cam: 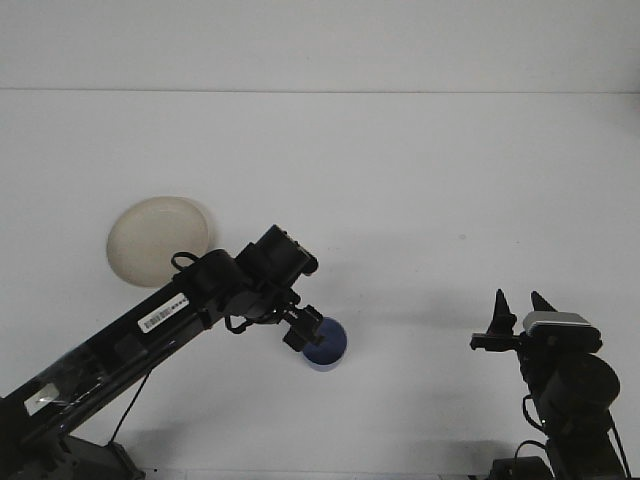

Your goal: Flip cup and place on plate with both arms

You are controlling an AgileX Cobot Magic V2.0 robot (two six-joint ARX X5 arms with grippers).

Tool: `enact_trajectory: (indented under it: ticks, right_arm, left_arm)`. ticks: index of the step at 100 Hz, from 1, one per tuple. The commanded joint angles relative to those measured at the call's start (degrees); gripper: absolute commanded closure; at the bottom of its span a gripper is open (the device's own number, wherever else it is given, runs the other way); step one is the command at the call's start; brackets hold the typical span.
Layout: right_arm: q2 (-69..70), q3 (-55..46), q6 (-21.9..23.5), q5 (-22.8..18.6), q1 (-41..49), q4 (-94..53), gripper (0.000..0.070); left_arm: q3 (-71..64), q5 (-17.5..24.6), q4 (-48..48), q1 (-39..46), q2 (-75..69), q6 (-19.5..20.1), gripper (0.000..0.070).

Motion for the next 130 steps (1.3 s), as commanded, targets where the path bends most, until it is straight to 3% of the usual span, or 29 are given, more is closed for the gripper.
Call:
enact_trajectory:
  ticks: [1, 66, 78, 93, 107, 130]
  right_arm:
    - [0.1, 0.0, -0.7, 0.0, 0.0, 0.5, 0.0325]
    - [0.1, 0.0, -0.7, 0.0, 0.0, 0.4, 0.0325]
    - [0.1, 0.0, -0.7, 0.0, 0.0, 0.4, 0.0325]
    - [0.1, 0.0, -0.7, 0.0, 0.0, 0.5, 0.0325]
    - [0.1, 0.0, -0.7, 0.0, 0.0, 0.5, 0.0325]
    - [0.1, 0.0, -0.7, 0.0, 0.0, 0.5, 0.0325]
  left_arm:
    - [1.2, -0.4, 0.1, -1.1, 1.9, 0.7, 0.0265]
    - [1.2, -0.4, 1.3, -2.5, 13.8, 2.3, 0.0288]
    - [1.2, -0.4, 1.3, -2.5, 14.3, 3.1, 0.041]
    - [1.2, -0.4, 1.3, -2.5, 15.3, 4.4, 0.0511]
    - [1.2, -0.4, 0.8, -2.5, 17.2, 5.5, 0.0696]
    - [1.5, -0.5, 0.6, -2.6, 17.2, 5.9, 0.0695]
